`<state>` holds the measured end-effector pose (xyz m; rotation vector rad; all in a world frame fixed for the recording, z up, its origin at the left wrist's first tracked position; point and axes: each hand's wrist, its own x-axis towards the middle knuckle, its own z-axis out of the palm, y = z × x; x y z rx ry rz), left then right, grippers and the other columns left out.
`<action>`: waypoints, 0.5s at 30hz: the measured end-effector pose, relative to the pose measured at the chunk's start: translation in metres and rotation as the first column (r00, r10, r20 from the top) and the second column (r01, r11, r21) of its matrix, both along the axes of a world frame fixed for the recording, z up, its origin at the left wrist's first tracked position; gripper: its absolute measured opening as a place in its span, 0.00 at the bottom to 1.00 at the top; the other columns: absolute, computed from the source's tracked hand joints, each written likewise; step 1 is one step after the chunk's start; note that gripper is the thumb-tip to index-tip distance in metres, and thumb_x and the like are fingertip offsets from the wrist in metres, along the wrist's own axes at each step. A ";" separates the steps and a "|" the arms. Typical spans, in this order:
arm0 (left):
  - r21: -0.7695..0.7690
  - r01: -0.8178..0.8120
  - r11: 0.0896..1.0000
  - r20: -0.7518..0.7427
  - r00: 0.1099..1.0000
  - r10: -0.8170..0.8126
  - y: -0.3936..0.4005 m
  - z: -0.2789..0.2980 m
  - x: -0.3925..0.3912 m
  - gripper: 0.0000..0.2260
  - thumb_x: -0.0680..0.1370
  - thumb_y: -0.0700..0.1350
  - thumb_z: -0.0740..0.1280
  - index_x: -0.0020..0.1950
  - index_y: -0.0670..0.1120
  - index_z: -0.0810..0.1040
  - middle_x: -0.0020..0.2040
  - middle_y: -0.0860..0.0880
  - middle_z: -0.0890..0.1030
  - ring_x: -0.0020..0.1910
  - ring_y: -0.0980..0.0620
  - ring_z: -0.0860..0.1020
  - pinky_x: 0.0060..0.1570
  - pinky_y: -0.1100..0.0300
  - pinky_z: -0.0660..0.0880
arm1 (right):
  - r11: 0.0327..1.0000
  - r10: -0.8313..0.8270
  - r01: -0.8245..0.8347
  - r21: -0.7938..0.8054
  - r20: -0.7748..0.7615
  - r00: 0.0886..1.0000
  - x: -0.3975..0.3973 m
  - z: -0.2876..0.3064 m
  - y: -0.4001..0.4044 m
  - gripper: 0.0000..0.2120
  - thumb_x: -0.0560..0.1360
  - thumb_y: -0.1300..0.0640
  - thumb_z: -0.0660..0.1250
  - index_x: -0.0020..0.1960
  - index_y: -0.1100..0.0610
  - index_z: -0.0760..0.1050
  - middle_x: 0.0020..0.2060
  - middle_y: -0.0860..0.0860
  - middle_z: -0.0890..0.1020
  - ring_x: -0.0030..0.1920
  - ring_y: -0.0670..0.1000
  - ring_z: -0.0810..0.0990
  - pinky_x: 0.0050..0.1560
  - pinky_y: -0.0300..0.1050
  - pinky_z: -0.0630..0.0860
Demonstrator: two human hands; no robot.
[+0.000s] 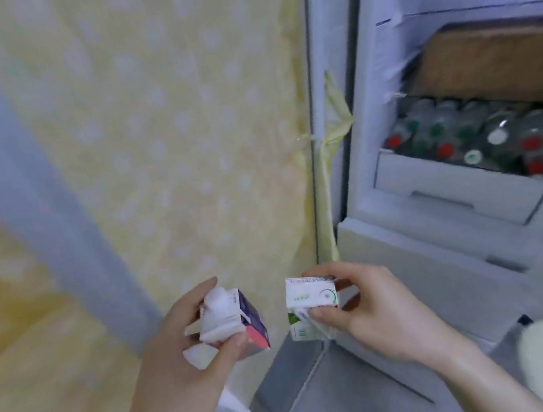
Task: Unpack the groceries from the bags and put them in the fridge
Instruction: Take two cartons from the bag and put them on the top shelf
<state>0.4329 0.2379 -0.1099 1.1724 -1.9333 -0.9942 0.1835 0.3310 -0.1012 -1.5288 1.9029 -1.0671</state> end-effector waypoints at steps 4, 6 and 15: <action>-0.020 0.253 0.967 -0.048 0.966 -0.253 -0.037 0.009 -0.061 0.30 0.69 0.41 0.81 0.63 0.67 0.77 0.57 0.61 0.84 0.50 0.60 0.84 0.51 0.70 0.77 | 0.957 -0.290 0.289 -0.039 -0.040 0.956 -0.031 0.009 0.025 0.16 0.73 0.45 0.76 0.59 0.35 0.80 0.51 0.30 0.83 0.53 0.38 0.82 0.49 0.43 0.82; -0.033 0.358 0.933 -0.056 0.931 -0.360 -0.047 0.015 -0.087 0.30 0.69 0.41 0.81 0.63 0.67 0.77 0.57 0.62 0.83 0.50 0.61 0.84 0.48 0.74 0.75 | 0.910 -0.413 0.411 -0.047 -0.049 0.909 -0.040 0.015 0.039 0.16 0.73 0.45 0.77 0.58 0.32 0.79 0.51 0.26 0.81 0.48 0.37 0.83 0.46 0.36 0.79; 0.028 0.734 0.678 -0.115 0.676 -0.727 -0.042 0.017 -0.189 0.28 0.72 0.43 0.79 0.63 0.68 0.76 0.59 0.61 0.83 0.56 0.60 0.82 0.58 0.56 0.79 | 0.606 -0.793 0.790 -0.092 0.000 0.609 -0.035 0.031 0.121 0.17 0.74 0.50 0.78 0.59 0.36 0.81 0.50 0.31 0.84 0.47 0.39 0.85 0.43 0.36 0.80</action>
